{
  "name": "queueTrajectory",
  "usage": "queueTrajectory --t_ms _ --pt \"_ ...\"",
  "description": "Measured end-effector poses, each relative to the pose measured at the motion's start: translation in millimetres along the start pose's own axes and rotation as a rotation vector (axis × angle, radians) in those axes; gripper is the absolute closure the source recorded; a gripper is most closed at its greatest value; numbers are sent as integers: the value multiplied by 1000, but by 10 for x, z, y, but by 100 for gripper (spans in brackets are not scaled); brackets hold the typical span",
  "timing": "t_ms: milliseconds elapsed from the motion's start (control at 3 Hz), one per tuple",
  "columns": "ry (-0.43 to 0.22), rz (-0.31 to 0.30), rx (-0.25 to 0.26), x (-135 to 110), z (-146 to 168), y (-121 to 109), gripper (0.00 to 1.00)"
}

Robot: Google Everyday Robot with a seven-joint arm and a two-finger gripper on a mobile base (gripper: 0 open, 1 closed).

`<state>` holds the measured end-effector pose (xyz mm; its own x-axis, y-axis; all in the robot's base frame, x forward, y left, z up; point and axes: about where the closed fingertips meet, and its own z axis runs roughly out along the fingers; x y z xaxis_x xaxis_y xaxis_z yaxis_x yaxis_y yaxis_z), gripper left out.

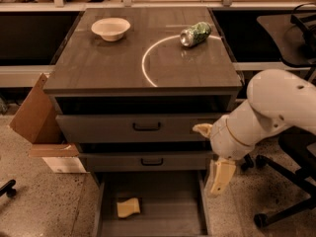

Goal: Pick sponge from bottom drawer and place on counter

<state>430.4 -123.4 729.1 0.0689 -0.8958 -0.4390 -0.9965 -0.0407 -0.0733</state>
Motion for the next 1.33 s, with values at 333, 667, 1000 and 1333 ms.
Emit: queueTrajectory --t_ms 333,667,1000,1333 --pt "-21 -23 -39 18 532 87 0" --pt "-71 -11 -77 60 1105 185 0" --pt "-128 38 -107 91 1678 268 0" --pt "-128 38 -107 91 1679 268 0"
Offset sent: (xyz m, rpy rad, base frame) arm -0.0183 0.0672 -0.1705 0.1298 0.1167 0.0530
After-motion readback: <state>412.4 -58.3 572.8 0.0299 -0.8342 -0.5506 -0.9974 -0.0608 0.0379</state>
